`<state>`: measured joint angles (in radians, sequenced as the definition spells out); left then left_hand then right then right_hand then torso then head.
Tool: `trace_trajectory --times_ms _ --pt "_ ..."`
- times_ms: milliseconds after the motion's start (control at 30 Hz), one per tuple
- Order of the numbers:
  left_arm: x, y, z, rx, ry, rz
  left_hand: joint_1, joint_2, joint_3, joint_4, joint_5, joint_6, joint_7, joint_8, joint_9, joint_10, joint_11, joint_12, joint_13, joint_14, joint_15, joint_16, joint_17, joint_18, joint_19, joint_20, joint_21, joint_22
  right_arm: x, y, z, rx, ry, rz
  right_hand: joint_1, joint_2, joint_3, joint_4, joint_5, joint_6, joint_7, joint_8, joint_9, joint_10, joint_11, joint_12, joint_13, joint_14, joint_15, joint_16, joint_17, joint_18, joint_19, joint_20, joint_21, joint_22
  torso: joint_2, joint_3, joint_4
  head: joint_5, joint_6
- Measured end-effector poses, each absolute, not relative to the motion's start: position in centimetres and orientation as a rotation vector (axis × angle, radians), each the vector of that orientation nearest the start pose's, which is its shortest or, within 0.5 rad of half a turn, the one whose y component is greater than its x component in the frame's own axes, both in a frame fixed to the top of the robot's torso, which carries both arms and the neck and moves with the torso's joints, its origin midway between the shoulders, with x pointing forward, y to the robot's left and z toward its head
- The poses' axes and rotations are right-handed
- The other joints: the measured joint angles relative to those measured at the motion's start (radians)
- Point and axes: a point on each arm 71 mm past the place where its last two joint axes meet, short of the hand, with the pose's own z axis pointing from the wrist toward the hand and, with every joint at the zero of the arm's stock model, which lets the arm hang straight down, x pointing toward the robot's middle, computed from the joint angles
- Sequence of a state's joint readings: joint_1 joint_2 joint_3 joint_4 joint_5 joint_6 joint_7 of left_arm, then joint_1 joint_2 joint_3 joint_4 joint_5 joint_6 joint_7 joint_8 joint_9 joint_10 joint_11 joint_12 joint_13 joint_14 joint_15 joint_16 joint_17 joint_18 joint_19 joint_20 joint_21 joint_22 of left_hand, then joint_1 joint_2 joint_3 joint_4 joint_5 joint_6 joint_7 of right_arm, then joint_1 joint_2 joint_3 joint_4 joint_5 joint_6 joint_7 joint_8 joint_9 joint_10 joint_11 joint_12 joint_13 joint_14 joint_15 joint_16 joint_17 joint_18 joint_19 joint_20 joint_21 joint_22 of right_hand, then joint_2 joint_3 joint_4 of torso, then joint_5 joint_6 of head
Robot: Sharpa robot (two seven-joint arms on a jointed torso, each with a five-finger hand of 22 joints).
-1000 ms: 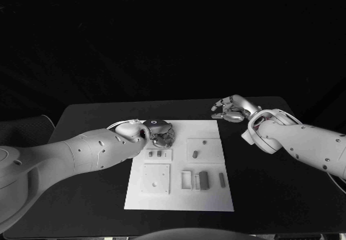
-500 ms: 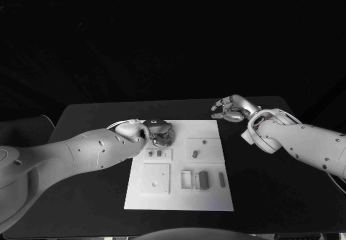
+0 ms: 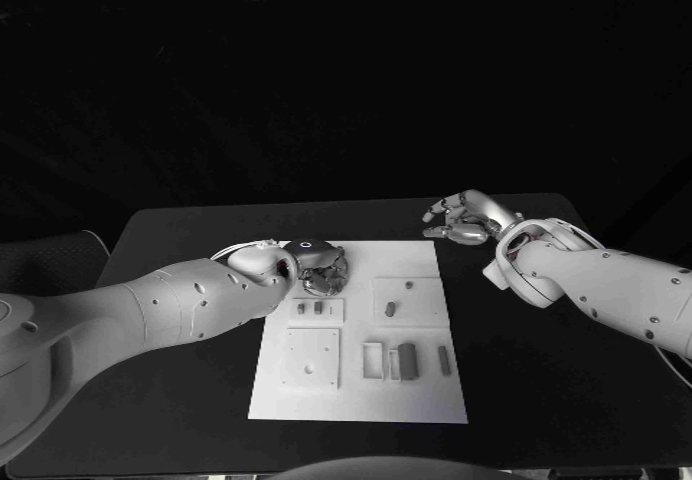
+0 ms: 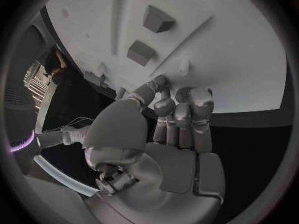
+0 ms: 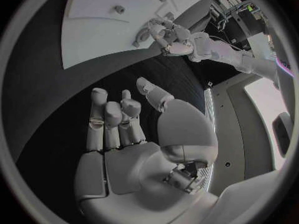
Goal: Assemble the parts on the task board
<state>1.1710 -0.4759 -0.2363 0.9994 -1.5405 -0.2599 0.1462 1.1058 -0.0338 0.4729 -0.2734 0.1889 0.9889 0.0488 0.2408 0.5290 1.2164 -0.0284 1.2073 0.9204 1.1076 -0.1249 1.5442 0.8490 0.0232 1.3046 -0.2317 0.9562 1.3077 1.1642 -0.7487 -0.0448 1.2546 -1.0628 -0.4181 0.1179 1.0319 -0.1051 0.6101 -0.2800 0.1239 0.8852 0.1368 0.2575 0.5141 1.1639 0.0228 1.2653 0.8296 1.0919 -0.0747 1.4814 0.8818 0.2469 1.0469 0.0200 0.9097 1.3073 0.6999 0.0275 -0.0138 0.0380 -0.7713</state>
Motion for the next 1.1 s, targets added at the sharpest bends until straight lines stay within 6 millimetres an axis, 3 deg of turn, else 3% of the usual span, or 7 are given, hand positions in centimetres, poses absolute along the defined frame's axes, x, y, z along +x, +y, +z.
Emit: trace_trajectory --times_ms 567,900,1100 --pt "51.9 16.6 -27.6 0.484 1.778 -0.627 -0.007 -0.007 -0.002 0.002 0.0 0.016 -0.015 0.014 0.001 0.0 0.0 0.0 0.0 0.0 0.0 -0.004 0.001 0.0 0.0 0.0 0.004 0.0 52.5 -23.7 -21.3 0.216 1.609 0.793 0.0 0.0 0.0 0.0 0.0 0.0 0.0 0.0 0.0 -0.002 0.002 0.0 0.001 0.0 0.0 0.0 0.0 0.0 0.0 0.0 0.0 0.0 -0.001 0.0005 0.0013 0.005 0.002" --pt "52.2 17.6 -24.7 0.469 1.725 -0.635 -0.007 -0.007 -0.005 0.0 0.0 0.021 -0.02 0.014 0.004 0.004 -0.004 0.0 0.0 0.004 -0.004 -0.004 0.002 0.0 0.002 0.002 0.004 0.0 52.6 -23.8 -21.3 0.217 1.609 0.791 0.0 0.0 0.0 0.0 0.0 0.0 0.0 0.0 0.0 -0.002 0.002 0.0 0.001 -0.001 0.001 0.0 0.0 -0.001 0.0 0.0 0.0 0.0 -0.001 0.0001 0.0018 0.01 0.004" --pt "52.2 18.2 -24.6 0.463 1.726 -0.628 -0.007 -0.007 -0.005 0.0 0.0 0.022 -0.019 0.014 0.004 0.006 -0.006 0.0 0.0 0.004 -0.004 -0.004 0.002 0.001 0.002 0.002 0.004 0.0 52.6 -23.8 -21.3 0.217 1.609 0.79 0.0 0.0 0.0 0.0 0.0 0.0 0.0 0.0 0.0 -0.002 0.002 0.0 0.001 -0.001 0.001 0.0 0.0 -0.001 0.0 0.0 0.0 0.0 0.0 0.0004 0.002 0.015 0.004"
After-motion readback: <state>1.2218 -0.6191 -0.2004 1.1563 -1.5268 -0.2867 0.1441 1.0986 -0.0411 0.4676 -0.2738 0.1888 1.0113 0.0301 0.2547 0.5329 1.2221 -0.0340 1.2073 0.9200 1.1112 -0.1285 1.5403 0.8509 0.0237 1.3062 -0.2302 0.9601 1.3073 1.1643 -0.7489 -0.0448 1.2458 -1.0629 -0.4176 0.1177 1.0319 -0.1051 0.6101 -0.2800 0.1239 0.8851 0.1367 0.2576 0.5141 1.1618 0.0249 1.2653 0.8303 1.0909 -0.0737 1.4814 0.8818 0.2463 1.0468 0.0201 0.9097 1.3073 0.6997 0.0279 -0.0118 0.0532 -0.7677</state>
